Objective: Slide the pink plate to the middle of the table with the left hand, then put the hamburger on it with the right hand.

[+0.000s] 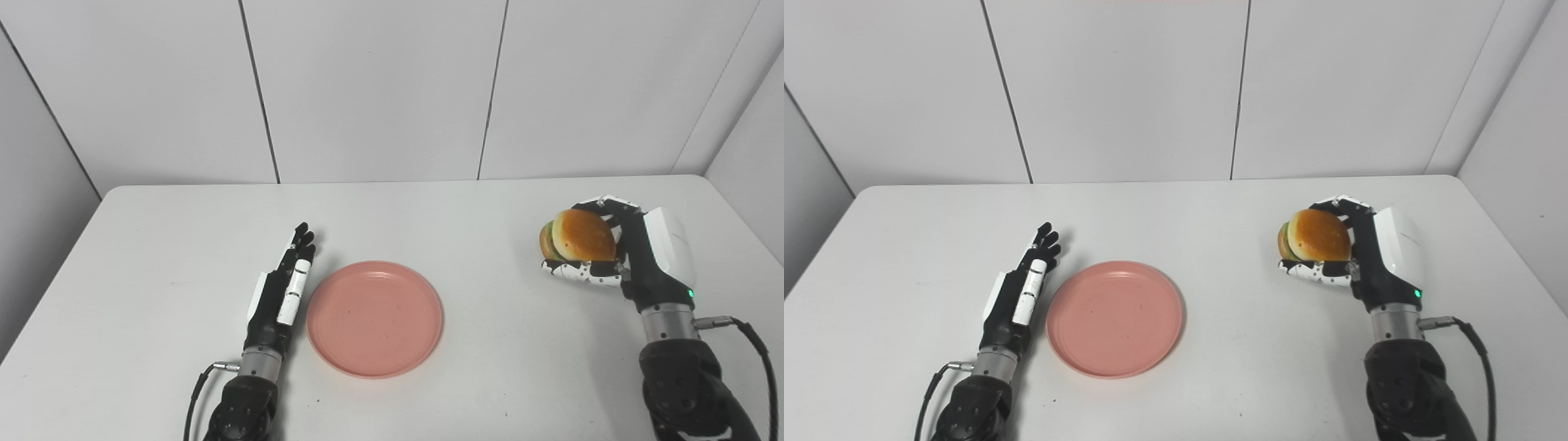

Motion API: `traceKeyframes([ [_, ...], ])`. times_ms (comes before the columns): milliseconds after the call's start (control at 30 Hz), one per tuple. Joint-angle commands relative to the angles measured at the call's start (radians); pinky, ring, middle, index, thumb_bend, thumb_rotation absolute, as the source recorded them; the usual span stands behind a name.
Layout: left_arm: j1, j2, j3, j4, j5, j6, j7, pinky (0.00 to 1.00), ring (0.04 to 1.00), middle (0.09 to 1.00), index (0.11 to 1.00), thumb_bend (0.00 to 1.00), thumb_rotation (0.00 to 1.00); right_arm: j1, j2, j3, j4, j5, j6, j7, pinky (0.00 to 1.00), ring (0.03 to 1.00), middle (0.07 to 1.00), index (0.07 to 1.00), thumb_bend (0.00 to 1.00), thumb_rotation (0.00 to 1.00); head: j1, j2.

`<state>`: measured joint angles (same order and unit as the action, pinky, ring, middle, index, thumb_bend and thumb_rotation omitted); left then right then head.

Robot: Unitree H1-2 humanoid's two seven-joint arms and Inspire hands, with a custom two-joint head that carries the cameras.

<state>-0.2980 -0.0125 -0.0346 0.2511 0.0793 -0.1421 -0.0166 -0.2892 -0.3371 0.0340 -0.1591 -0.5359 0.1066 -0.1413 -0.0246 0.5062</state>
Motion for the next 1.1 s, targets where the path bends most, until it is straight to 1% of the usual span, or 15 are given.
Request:
traceKeyframes([
  [0, 0.095, -0.041, -0.02, 0.065, -0.01, -0.001, 0.006, 0.97, 0.965, 0.979, 0.958, 0.57, 1.0, -0.011, -0.012, 0.005, -0.03, 0.002, -0.088, -0.006, 0.11, 0.386, 0.491, 0.482, 0.51, 0.0, 0.006, 0.002],
  [67, 0.094, -0.046, -0.022, 0.064, -0.009, 0.0, 0.008, 0.96, 0.963, 0.977, 0.958, 0.57, 1.0, -0.01, -0.011, 0.016, -0.02, 0.013, -0.125, -0.006, 0.11, 0.428, 0.417, 0.502, 0.51, 0.0, 0.01, 0.003],
  [133, 0.093, -0.051, -0.022, 0.065, -0.01, -0.001, 0.008, 0.97, 0.969, 0.983, 0.963, 0.57, 1.0, -0.008, -0.006, 0.024, -0.017, 0.032, -0.155, 0.002, 0.12, 0.441, 0.394, 0.503, 0.51, 0.0, 0.012, 0.004],
  [200, 0.091, -0.059, -0.02, 0.067, -0.005, -0.005, 0.017, 0.96, 0.967, 0.981, 0.961, 0.57, 1.0, -0.004, 0.003, 0.032, -0.029, 0.047, -0.162, 0.018, 0.12, 0.443, 0.392, 0.506, 0.51, 0.0, 0.013, 0.005],
  [300, 0.089, -0.073, -0.013, 0.072, -0.012, -0.016, 0.027, 0.94, 0.951, 0.967, 0.951, 0.55, 1.0, -0.001, 0.02, 0.05, -0.058, 0.059, -0.158, 0.048, 0.16, 0.444, 0.425, 0.515, 0.51, 0.0, 0.017, 0.002],
  [367, 0.087, -0.081, -0.01, 0.08, -0.02, -0.024, 0.031, 0.94, 0.949, 0.964, 0.95, 0.55, 1.0, -0.002, 0.028, 0.068, -0.067, 0.052, -0.167, 0.065, 0.17, 0.444, 0.409, 0.512, 0.51, 0.0, 0.02, 0.001],
  [400, 0.087, -0.084, -0.008, 0.082, -0.018, -0.024, 0.036, 0.93, 0.946, 0.96, 0.948, 0.55, 1.0, -0.004, 0.032, 0.076, -0.068, 0.047, -0.173, 0.07, 0.16, 0.42, 0.408, 0.516, 0.51, 0.0, 0.022, 0.0],
  [433, 0.087, -0.086, -0.008, 0.082, -0.019, -0.022, 0.036, 0.93, 0.947, 0.961, 0.948, 0.56, 1.0, -0.006, 0.036, 0.083, -0.066, 0.047, -0.178, 0.075, 0.17, 0.387, 0.455, 0.503, 0.51, 0.0, 0.023, 0.003],
  [500, 0.086, -0.085, -0.012, 0.081, -0.024, -0.018, 0.027, 0.93, 0.949, 0.962, 0.95, 0.56, 1.0, -0.009, 0.046, 0.093, -0.064, 0.048, -0.178, 0.084, 0.17, 0.388, 0.478, 0.491, 0.51, 0.0, 0.025, 0.004],
  [567, 0.085, -0.077, -0.019, 0.079, -0.025, -0.014, 0.011, 0.96, 0.97, 0.982, 0.974, 0.56, 1.0, -0.019, 0.062, 0.109, -0.055, 0.037, -0.179, 0.089, 0.17, 0.342, 0.449, 0.524, 0.5, 0.0, 0.026, 0.006],
  [600, 0.085, -0.073, -0.023, 0.078, -0.023, -0.012, 0.005, 0.98, 0.98, 0.99, 0.985, 0.56, 1.0, -0.024, 0.07, 0.116, -0.049, 0.028, -0.183, 0.089, 0.19, 0.392, 0.435, 0.517, 0.51, 0.0, 0.026, 0.006],
  [667, 0.083, -0.067, -0.025, 0.082, -0.016, -0.014, 0.005, 0.98, 0.983, 0.993, 0.988, 0.57, 1.0, -0.04, 0.088, 0.136, -0.031, 0.01, -0.201, 0.082, 0.21, 0.433, 0.42, 0.511, 0.51, 0.0, 0.025, 0.007],
  [867, 0.083, -0.062, -0.026, 0.079, -0.034, -0.003, -0.018, 1.0, 1.0, 1.0, 1.0, 0.6, 1.0, -0.084, 0.142, 0.192, -0.022, -0.01, -0.167, 0.13, 0.21, 0.444, 0.415, 0.509, 0.51, 0.0, 0.021, 0.008],
  [933, 0.083, -0.061, -0.028, 0.081, -0.032, -0.005, -0.017, 1.0, 1.0, 1.0, 1.0, 0.6, 1.0, -0.096, 0.152, 0.205, -0.008, -0.022, -0.169, 0.134, 0.21, 0.363, 0.435, 0.525, 0.5, 0.0, 0.02, 0.008],
  [1067, 0.085, -0.064, -0.023, 0.086, -0.002, -0.016, 0.024, 0.96, 0.966, 0.974, 0.97, 0.57, 1.0, -0.119, 0.17, 0.232, 0.034, -0.038, -0.184, 0.144, 0.18, 0.333, 0.441, 0.533, 0.5, 0.0, 0.016, 0.006],
])
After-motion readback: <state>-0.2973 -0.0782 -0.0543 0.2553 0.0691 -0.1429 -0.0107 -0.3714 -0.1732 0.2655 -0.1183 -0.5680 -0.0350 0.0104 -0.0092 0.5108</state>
